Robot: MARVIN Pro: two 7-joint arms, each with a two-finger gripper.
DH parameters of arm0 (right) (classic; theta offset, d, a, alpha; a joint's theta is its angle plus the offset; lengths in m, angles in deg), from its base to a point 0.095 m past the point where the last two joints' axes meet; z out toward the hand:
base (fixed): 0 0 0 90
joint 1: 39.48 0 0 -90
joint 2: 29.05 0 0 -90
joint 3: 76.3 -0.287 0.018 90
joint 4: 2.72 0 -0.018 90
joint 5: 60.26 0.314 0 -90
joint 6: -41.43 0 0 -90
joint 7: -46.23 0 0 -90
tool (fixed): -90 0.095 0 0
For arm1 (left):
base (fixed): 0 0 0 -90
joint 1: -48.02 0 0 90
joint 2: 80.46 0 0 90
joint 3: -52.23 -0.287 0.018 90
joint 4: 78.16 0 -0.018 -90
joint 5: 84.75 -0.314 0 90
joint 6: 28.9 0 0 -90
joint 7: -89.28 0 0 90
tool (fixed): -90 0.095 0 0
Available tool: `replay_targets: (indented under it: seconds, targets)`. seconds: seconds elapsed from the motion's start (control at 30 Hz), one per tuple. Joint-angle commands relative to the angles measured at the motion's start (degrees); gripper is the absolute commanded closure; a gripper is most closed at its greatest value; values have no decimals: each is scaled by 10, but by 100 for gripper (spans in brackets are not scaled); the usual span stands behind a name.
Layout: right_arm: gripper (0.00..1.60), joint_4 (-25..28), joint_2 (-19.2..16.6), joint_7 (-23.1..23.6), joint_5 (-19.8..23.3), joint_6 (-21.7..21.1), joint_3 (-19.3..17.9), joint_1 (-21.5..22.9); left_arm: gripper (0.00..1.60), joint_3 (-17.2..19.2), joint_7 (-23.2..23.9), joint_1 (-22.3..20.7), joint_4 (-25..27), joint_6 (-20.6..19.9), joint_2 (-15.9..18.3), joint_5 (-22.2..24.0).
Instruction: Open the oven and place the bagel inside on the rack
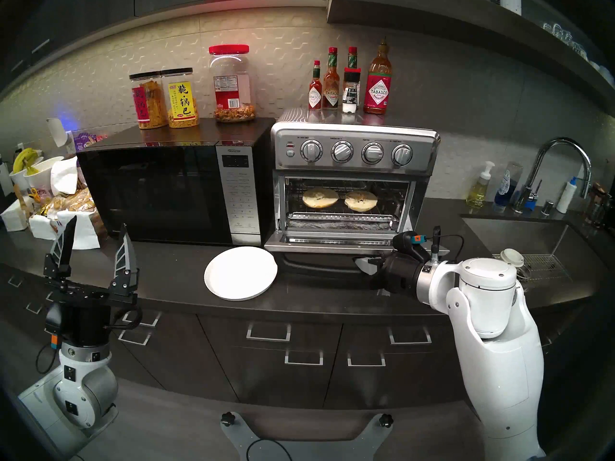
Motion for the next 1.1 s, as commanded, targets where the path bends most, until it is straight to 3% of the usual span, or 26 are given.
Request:
replay_targets:
  seconds: [0.0,0.7,1.07]
  targets:
    - [160,-25,-7,13,8,-19,9,68,0,3,0,-1,9,1,0,-1]
    - [160,-105,-10,31,6,-19,37,183,0,2,-1,-2,8,1,1,-1]
    - [160,-167,-21,65,16,-19,45,261,0,1,-1,-3,7,1,1,-1]
